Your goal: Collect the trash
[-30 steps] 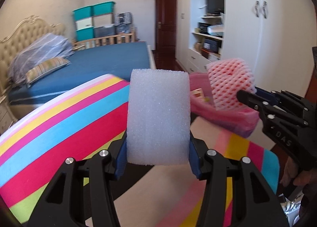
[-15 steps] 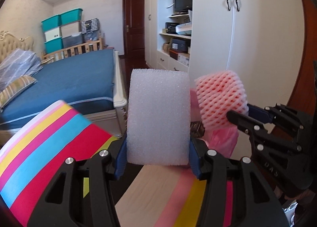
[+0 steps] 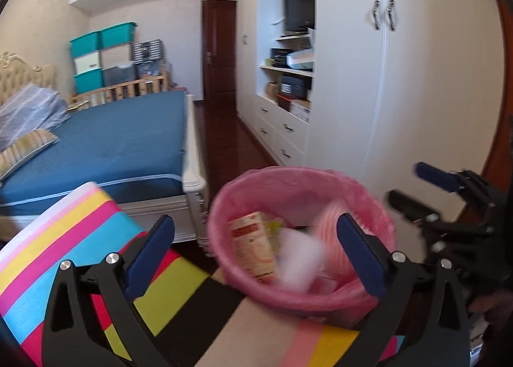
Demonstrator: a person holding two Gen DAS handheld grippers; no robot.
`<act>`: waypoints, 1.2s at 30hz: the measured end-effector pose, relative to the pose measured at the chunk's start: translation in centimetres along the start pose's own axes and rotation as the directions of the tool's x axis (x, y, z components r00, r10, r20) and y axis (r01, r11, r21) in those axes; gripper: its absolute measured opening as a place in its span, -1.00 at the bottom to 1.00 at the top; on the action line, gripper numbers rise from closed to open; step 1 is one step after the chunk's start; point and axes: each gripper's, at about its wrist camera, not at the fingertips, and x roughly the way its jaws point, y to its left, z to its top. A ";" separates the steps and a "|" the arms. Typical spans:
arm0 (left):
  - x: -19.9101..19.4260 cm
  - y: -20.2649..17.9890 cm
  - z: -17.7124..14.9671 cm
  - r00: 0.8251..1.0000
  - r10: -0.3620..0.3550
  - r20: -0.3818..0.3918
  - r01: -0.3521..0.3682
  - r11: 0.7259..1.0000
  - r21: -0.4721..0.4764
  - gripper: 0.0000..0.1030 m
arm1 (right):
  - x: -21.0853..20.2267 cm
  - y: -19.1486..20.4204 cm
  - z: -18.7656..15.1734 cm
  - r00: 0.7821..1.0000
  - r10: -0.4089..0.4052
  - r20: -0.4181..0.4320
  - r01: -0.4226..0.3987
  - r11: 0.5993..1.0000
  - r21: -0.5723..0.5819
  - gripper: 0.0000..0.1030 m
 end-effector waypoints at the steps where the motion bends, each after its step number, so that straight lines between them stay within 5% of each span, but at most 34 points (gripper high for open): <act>1: -0.3 0.4 -0.1 1.000 0.015 -0.008 -0.015 1.000 -0.006 0.90 | -0.4 -0.2 -0.2 1.000 -0.006 -0.005 0.006 1.000 0.003 0.24; 6: -2.8 2.1 -0.7 0.995 0.099 -0.021 -0.101 0.993 -0.069 0.90 | -2.8 -0.6 -0.1 1.000 -0.020 -0.020 0.020 1.000 0.019 0.42; 9: -5.4 2.5 -0.3 0.992 0.122 0.021 -0.118 0.986 -0.117 0.90 | -4.9 -0.5 0.4 1.000 -0.008 -0.007 0.008 0.999 0.042 0.62; 13: -8.3 1.8 0.5 0.981 0.176 0.083 -0.165 0.979 -0.121 0.91 | -7.2 0.4 1.7 1.000 -0.003 -0.017 0.004 1.000 0.012 0.63; 21: -9.7 -0.8 -0.5 0.984 0.176 0.038 -0.172 0.981 -0.092 0.91 | -8.2 1.2 0.8 0.993 0.023 -0.116 -0.023 1.000 0.005 0.63; 36: -12.7 -5.2 -3.8 0.985 0.170 0.005 -0.170 0.984 -0.052 0.91 | -12.1 -0.3 -1.0 0.994 0.096 -0.058 -0.094 0.995 0.038 0.63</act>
